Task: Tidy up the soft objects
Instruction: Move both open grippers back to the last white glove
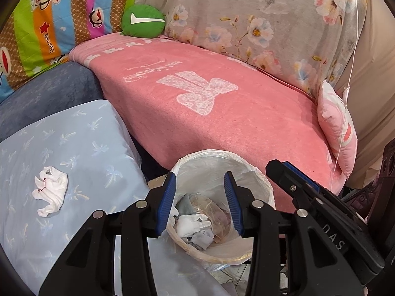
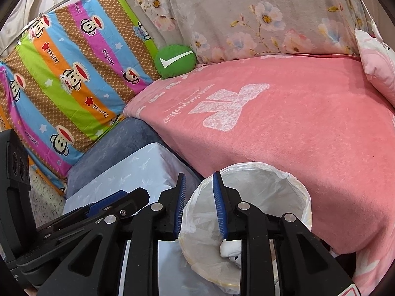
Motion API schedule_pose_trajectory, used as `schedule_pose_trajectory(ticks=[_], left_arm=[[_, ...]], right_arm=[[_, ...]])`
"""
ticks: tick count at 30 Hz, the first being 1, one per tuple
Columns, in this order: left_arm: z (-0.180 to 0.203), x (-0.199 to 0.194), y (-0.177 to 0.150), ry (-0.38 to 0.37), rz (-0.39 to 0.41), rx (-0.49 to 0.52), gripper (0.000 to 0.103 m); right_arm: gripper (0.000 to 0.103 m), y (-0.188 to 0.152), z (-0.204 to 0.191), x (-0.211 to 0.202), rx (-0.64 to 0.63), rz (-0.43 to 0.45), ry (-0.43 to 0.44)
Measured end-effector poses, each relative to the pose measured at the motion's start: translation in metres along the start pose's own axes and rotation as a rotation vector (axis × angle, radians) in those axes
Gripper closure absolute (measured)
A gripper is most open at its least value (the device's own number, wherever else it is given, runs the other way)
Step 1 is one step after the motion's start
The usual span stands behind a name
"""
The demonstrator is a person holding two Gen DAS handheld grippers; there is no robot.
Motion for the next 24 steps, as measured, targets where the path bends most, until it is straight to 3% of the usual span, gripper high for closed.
schedule_pose_trajectory(ticks=[14,24], left_arm=[[-0.039,-0.002,-0.010,0.038,-0.008,-0.071,0.064],[-0.084,-0.008,-0.019,0.078,-0.016,-0.145,0.064]], right_arm=[[0.079,-0.015,-0.030,0.024,-0.053,-0.058,0.029],[0.078,-0.035,-0.074,0.048,-0.116,-0.116,0.063]])
Point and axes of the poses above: each gripper's, at about its wrist camera, not at the fingertips, and x roughly the way its jaws point, z to its right, y to its top, the point moved 3 cm from there along x, roughly the way its jaws point, and after that the axes turned 2 degrees about x, right-handed, at the moved point
